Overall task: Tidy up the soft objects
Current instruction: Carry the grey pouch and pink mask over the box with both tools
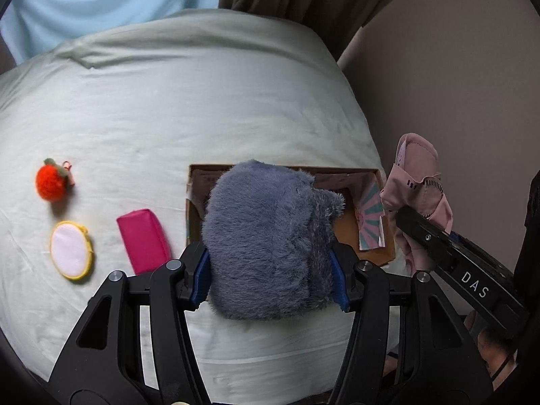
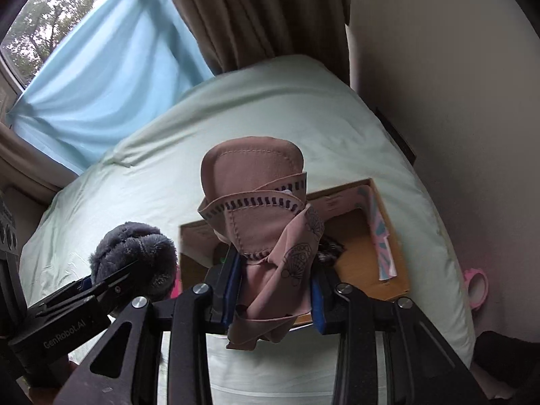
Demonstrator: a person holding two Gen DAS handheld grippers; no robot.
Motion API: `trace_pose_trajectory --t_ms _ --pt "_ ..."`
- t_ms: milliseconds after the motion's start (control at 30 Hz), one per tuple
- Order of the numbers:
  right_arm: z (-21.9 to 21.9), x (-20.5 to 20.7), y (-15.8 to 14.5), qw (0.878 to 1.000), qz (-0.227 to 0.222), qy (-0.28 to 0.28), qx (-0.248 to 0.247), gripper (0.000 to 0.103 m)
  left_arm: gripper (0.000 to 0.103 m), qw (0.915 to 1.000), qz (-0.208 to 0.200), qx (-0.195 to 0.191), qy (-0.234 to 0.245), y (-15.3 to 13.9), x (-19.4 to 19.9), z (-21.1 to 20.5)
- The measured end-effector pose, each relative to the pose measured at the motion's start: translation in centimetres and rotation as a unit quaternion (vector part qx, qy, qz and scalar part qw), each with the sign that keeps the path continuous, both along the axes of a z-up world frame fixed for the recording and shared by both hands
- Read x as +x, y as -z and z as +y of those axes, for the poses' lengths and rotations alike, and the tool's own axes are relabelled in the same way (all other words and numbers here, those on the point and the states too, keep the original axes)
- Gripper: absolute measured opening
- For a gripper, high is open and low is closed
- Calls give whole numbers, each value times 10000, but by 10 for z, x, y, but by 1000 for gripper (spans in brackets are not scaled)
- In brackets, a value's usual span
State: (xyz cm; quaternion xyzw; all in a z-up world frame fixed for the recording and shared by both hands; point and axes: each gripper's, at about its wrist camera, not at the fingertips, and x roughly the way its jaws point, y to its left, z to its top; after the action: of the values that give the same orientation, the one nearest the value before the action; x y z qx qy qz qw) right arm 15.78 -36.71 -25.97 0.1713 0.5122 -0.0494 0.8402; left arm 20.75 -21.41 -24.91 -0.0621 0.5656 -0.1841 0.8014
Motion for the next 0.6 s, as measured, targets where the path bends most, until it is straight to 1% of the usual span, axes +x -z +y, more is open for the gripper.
trace_pose_trajectory --t_ms 167,267,500,600 --pt "-32 18 32 9985 539 -31 88 32 53 9993 250 213 162 31 15 -38" --pt "-46 28 56 9960 873 -47 172 32 53 9981 467 315 242 54 25 -57" --pt "-56 47 98 9887 1449 -208 326 32 53 9931 839 703 424 106 34 -79" --pt "-57 51 113 9843 1692 -309 409 32 53 9895 901 926 640 123 32 -88"
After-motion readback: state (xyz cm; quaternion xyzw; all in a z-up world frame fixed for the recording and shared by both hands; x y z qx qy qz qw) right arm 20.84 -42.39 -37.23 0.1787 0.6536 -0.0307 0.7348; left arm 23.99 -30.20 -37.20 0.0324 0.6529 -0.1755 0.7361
